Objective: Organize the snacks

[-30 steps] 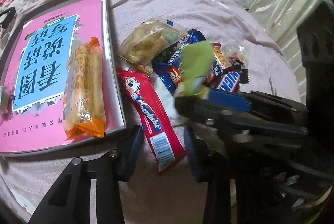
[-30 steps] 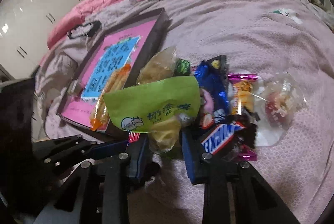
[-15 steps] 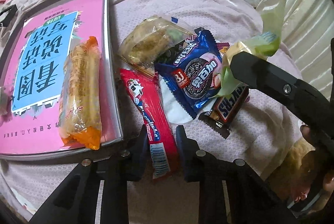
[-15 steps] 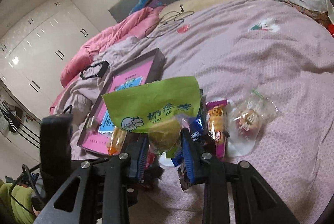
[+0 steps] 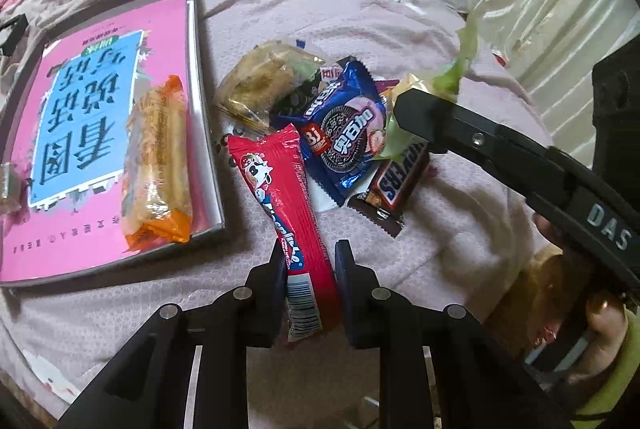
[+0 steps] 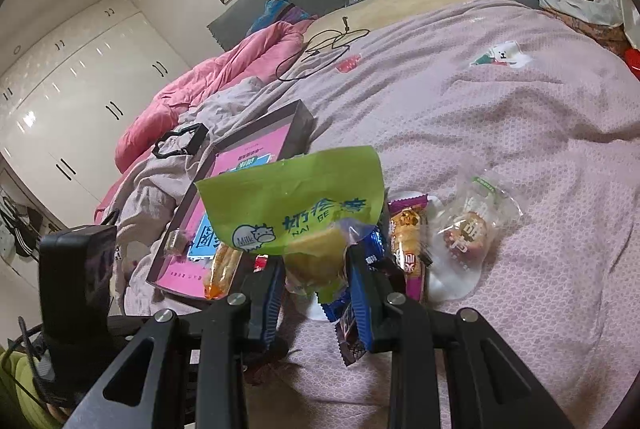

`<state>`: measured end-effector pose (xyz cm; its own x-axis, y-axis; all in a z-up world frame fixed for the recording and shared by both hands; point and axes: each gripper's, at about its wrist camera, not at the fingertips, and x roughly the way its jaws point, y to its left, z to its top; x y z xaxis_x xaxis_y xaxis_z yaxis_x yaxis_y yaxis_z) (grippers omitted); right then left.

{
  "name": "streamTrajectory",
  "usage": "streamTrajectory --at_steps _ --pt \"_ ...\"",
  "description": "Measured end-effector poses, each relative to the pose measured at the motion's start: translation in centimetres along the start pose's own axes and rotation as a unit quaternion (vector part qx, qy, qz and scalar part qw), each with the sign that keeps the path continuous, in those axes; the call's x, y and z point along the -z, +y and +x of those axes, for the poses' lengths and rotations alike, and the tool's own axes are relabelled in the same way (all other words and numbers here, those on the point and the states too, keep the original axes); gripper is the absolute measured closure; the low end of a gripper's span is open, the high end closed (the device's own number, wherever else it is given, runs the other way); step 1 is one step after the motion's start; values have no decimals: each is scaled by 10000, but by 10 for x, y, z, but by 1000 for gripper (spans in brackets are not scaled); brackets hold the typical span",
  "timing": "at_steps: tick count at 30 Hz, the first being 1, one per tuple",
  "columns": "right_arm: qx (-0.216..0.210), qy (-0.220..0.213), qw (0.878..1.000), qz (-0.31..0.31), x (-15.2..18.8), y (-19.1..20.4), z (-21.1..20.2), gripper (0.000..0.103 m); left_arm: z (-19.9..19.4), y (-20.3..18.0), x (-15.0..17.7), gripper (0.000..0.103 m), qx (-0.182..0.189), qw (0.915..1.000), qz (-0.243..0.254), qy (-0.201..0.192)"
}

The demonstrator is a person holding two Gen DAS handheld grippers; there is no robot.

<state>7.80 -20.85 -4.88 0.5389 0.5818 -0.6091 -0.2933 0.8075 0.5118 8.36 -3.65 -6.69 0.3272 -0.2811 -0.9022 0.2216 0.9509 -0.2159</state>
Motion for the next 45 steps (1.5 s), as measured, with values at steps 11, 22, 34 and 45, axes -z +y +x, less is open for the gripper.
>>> streamTrajectory --at_steps 11,22,34,45 --pt "-39 -137 9999 -47 -1 5 -6 72 -38 9 6 80 -19 9992 5 -389" --pt "-126 -173 9994 -283 -1 25 -7 72 -59 30 7 80 -131 9980 -212 -579" --pt "-283 -145 9986 -427 0 51 -5 72 -73 55 8 80 -272 9958 -450 -753" --pt "-391 -53 9974 -603 2 75 3 72 -86 89 11 80 -378 9924 -776 -874"
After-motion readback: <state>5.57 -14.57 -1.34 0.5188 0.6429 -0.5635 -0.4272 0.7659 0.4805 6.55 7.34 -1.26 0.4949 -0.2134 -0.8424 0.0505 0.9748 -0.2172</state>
